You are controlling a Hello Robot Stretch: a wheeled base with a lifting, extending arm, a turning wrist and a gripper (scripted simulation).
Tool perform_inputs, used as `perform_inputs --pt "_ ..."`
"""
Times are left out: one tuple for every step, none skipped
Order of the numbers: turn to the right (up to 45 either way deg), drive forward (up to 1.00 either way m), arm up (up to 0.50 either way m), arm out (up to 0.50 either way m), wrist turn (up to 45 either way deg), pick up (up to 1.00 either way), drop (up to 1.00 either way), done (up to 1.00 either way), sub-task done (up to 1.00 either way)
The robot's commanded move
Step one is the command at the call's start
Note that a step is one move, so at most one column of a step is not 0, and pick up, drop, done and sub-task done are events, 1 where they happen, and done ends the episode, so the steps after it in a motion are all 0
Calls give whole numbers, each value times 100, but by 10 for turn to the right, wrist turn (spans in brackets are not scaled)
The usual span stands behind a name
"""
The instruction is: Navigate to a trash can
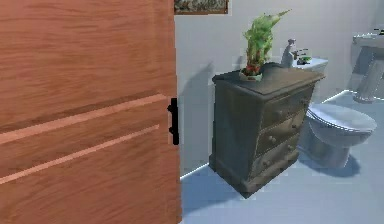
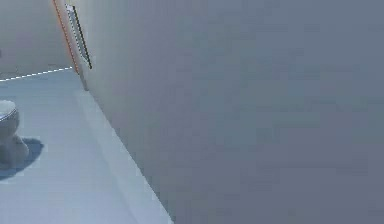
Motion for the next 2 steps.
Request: perform_inputs --pt "-450 0 0 0 0 0 0 0 0" --pt "-90 0 0 0 0 0 0 0 0"
